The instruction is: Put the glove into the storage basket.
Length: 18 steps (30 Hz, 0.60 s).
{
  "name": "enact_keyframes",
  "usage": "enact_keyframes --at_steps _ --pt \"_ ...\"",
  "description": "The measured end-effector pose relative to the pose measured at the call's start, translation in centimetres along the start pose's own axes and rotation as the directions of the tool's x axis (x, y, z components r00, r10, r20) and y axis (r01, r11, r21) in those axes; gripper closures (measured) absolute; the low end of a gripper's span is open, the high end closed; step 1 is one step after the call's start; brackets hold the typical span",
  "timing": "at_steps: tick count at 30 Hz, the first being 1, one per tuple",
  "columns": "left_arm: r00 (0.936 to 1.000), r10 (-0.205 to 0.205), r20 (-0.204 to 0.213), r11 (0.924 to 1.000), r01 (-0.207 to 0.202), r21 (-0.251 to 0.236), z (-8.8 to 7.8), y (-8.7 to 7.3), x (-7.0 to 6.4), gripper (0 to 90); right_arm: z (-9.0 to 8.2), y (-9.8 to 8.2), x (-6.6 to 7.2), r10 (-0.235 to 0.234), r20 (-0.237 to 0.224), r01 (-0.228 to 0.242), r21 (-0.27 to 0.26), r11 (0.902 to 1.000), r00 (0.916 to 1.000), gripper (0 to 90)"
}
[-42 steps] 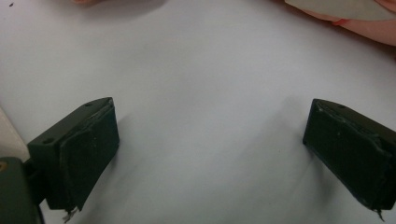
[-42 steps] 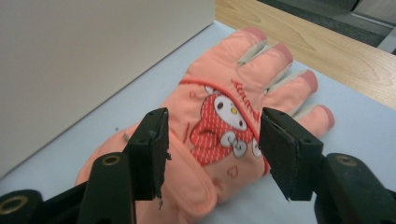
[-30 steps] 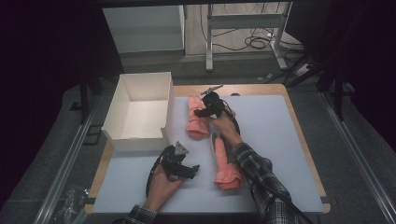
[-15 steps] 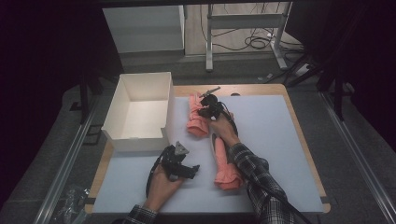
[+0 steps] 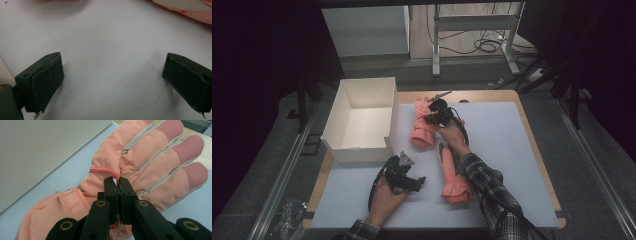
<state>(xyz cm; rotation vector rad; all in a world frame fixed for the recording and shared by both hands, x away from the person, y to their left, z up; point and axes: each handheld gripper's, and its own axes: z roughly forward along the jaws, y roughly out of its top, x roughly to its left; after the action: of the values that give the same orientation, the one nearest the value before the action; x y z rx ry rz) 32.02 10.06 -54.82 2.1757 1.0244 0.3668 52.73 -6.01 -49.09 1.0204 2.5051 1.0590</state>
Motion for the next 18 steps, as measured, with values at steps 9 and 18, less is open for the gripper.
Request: enact_keyframes --at_steps 9,18 --pt "1.0000 0.000 0.000 1.0000 0.000 -0.001 0.0 0.0 0.0 3.6 -2.4 0.8 0.3 -0.003 -0.050 0.002 -0.026 0.9997 0.9988 86.0" --pt "1.0000 0.002 -0.001 1.0000 -0.002 0.001 0.0 0.0 0.0 3.6 -4.6 1.3 0.9 -0.026 -0.093 0.024 -0.030 0.9993 0.9953 85.8"
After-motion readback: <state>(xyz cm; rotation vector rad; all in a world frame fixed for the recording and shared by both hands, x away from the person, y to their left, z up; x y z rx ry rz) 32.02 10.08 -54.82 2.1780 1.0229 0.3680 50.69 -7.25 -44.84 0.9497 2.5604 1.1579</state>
